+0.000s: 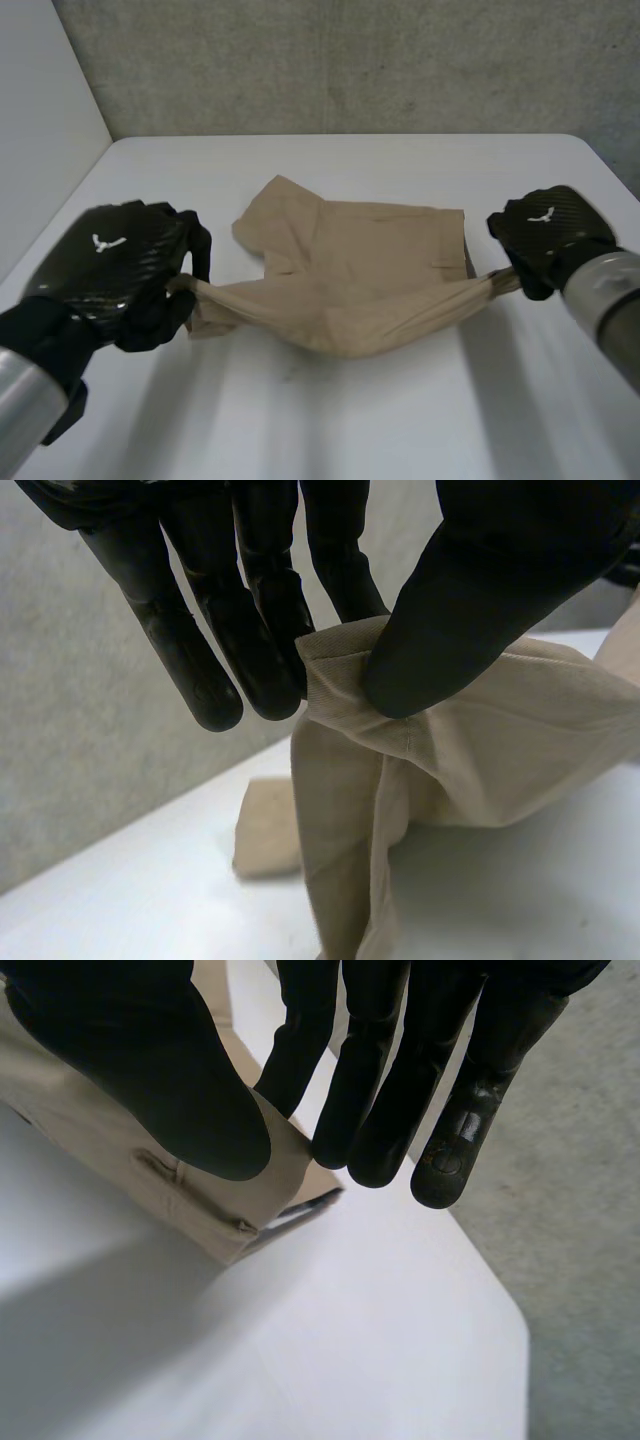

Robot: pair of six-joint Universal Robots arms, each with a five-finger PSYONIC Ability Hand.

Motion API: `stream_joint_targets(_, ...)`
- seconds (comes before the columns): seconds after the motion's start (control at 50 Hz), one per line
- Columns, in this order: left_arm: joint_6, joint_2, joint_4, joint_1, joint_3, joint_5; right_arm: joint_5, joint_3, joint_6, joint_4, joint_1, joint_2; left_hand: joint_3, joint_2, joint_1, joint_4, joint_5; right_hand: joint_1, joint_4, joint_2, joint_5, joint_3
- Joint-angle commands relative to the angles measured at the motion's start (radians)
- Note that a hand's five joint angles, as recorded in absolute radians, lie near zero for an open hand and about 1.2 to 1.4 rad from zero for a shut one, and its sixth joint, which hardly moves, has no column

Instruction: Fold the shorts.

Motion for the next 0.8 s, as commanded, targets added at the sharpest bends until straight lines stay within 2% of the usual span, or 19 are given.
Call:
stream_joint_targets(0.02,-0.004,0.078,-0.146,0.010,0.002,0.109,-0.001,-0.002,-0.093,0.172,-0.033,-0.153,0.203,0.195,0.285,0.197,0.254,0.432,0.204,0.214,0.229,0.202)
stream_joint_targets(0.1,-0.004,0.068,-0.190,0.012,-0.007,0.143,-0.007,0.006,-0.109,0.203,-0.040,-0.167,0.203,0.195,0.285,0.197,0.254,0.432,0.204,0.214,0.229,0.202)
stream_joint_targets(0.2,0.002,0.029,-0.174,0.018,-0.015,0.145,-0.033,0.030,-0.112,0.197,-0.046,-0.148,0.203,0.195,0.285,0.197,0.254,0.432,0.204,0.214,0.229,0.202)
stream_joint_targets(0.34,0.017,-0.207,-0.040,0.023,0.013,0.140,-0.056,-0.003,-0.116,0.129,-0.080,0.098,0.203,0.195,0.285,0.197,0.254,0.432,0.204,0.214,0.229,0.202)
stream_joint_targets(0.44,0.080,-0.444,0.057,0.046,0.112,0.125,-0.048,-0.051,-0.115,0.080,-0.070,0.192,0.203,0.195,0.285,0.197,0.254,0.432,0.204,0.214,0.229,0.202)
stream_joint_targets(0.56,0.155,-0.592,0.086,0.064,0.211,0.111,-0.047,-0.098,-0.099,-0.018,-0.069,0.269,0.203,0.195,0.285,0.197,0.254,0.432,0.204,0.214,0.229,0.202)
stream_joint_targets(0.64,0.175,-0.704,0.180,0.063,0.321,0.097,-0.038,-0.146,-0.095,-0.139,-0.069,0.329,0.203,0.195,0.285,0.197,0.254,0.432,0.204,0.214,0.229,0.202)
stream_joint_targets(0.68,0.177,-0.788,0.240,0.063,0.401,0.073,-0.015,-0.186,-0.096,-0.214,-0.067,0.373,0.203,0.195,0.285,0.197,0.254,0.432,0.204,0.214,0.229,0.202)
stream_joint_targets(0.8,0.186,-0.972,0.300,0.064,0.617,-0.008,0.042,-0.264,-0.101,-0.346,-0.066,0.473,0.203,0.195,0.285,0.197,0.254,0.432,0.204,0.214,0.229,0.202)
